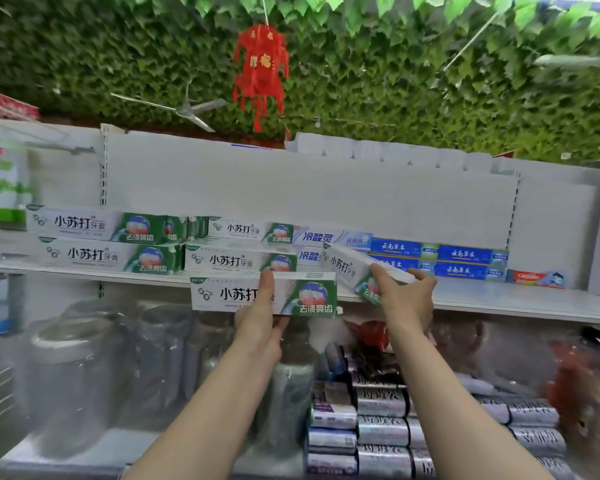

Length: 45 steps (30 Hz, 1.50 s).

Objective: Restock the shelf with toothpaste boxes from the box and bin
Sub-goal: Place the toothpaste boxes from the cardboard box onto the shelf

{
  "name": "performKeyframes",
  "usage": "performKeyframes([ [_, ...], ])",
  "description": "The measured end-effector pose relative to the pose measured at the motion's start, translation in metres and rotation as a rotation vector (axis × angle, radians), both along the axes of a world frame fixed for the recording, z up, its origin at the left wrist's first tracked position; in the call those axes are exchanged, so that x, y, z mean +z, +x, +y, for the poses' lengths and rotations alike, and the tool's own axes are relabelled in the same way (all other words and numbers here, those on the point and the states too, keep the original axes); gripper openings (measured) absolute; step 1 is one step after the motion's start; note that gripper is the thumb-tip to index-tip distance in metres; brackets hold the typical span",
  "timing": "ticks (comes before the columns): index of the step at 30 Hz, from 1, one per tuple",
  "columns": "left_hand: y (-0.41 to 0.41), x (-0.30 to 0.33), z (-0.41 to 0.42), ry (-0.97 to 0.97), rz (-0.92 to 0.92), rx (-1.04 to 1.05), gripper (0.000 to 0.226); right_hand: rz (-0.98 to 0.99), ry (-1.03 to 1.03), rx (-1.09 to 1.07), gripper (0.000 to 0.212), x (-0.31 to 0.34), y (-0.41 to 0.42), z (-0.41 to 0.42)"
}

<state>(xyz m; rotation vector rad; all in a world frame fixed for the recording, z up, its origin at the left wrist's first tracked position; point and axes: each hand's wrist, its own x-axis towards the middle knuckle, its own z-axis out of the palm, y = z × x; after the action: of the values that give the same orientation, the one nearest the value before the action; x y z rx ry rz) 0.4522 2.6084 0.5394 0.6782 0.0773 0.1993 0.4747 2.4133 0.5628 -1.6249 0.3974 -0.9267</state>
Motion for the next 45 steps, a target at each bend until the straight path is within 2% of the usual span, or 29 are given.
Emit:
performKeyframes([
  [6,0.01,0.007,0.005,0.041,-0.04,0.016,0.056,0.035,-0.143,-0.04,0.086,0.002,0.019,-0.001],
  [11,0.017,0.013,0.015,0.066,-0.051,-0.027,0.057,0.094,-0.261,-0.047,0.087,0.005,0.03,-0.008],
  [13,0.019,0.013,0.018,0.07,-0.046,-0.035,0.054,0.04,-0.342,-0.128,0.088,0.003,0.028,-0.007],
  [15,0.022,0.013,0.02,0.083,-0.052,-0.039,0.048,-0.123,-0.394,-0.194,0.084,0.002,0.018,0.006],
  [17,0.025,0.012,0.019,0.085,-0.063,-0.046,0.042,-0.255,-0.359,-0.027,0.066,0.001,0.002,0.028],
  [19,0.027,0.011,0.019,0.088,-0.07,-0.051,0.033,-0.245,-0.261,0.298,0.052,-0.002,-0.007,0.052],
  [21,0.028,0.011,0.02,0.094,-0.082,-0.057,0.026,-0.176,-0.221,0.529,0.054,-0.007,-0.008,0.067],
  [24,0.028,0.012,0.025,0.124,-0.112,-0.074,0.024,-0.16,-0.168,0.627,0.055,-0.007,-0.001,0.072],
  [27,0.035,0.008,0.034,0.248,-0.141,-0.097,0.036,-0.195,-0.027,0.652,0.06,-0.003,0.009,0.071],
  [29,0.04,0.006,0.042,0.383,-0.115,-0.027,0.042,-0.19,0.019,0.655,0.075,-0.002,0.019,0.072],
  [31,0.044,0.006,0.053,0.501,-0.03,0.105,0.066,-0.193,0.041,0.658,0.085,-0.001,0.03,0.078],
  [33,0.043,0.008,0.065,0.589,0.055,0.239,0.089,-0.188,0.009,0.65,0.086,-0.002,0.042,0.087],
  [36,0.043,0.005,0.077,0.681,0.077,0.38,0.109,-0.16,-0.047,0.656,0.072,-0.004,0.061,0.102],
  [38,0.046,-0.002,0.083,0.762,0.006,0.468,0.112,-0.144,-0.102,0.624,0.069,-0.005,0.07,0.109],
  [41,0.054,-0.009,0.091,0.879,-0.125,0.552,0.1,-0.099,-0.236,0.514,0.084,-0.007,0.075,0.116],
  [45,0.061,-0.012,0.091,0.979,-0.175,0.574,0.095,-0.121,-0.304,0.261,0.06,-0.011,0.064,0.125],
])
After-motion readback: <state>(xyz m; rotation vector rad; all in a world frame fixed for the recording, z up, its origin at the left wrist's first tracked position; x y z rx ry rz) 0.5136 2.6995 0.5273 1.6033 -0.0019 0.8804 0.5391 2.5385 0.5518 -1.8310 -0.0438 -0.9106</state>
